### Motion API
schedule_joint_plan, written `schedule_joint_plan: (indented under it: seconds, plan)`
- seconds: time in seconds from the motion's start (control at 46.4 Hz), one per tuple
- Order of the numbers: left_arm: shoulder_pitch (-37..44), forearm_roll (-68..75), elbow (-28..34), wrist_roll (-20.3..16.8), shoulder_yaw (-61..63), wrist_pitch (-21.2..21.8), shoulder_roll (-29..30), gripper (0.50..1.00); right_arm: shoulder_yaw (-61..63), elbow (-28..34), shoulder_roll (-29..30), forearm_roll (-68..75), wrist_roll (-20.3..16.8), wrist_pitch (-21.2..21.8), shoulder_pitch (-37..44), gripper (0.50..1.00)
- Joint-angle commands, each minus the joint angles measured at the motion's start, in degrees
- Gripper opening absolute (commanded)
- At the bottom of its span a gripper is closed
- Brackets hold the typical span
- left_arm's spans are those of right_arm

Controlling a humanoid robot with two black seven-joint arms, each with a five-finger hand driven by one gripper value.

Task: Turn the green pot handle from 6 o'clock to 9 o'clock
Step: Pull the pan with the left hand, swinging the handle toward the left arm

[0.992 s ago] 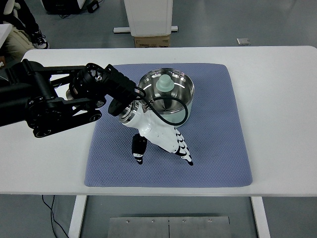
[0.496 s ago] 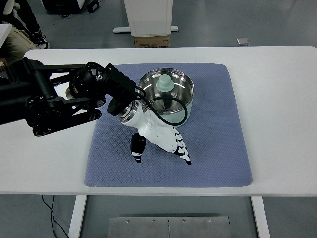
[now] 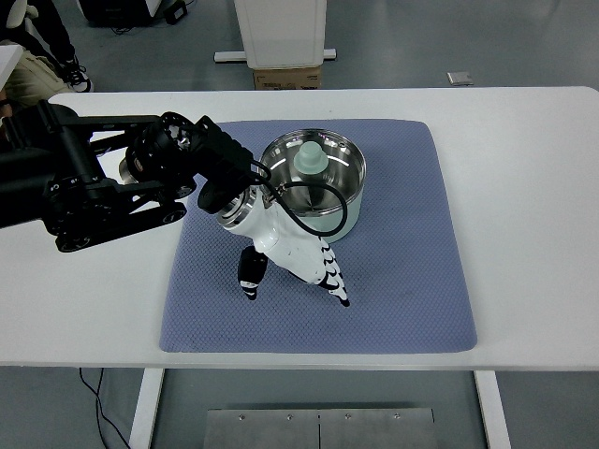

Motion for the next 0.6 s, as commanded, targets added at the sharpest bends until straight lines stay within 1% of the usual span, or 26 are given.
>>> schedule_joint_plan:
  seconds: [0.0,0.583]
  plan:
    - [-0.1,0.0,0.0,0.0,0.0,0.0,0.1,1.0,0.0,0.0,0.0,0.0,0.0,0.0,0.0,1.0]
    - [-2.0,0.7,-0.1,0.0,3.3,0.3,2.8,1.0,0.0,0.0,0.0,0.0,0.0,0.0,0.0,1.0]
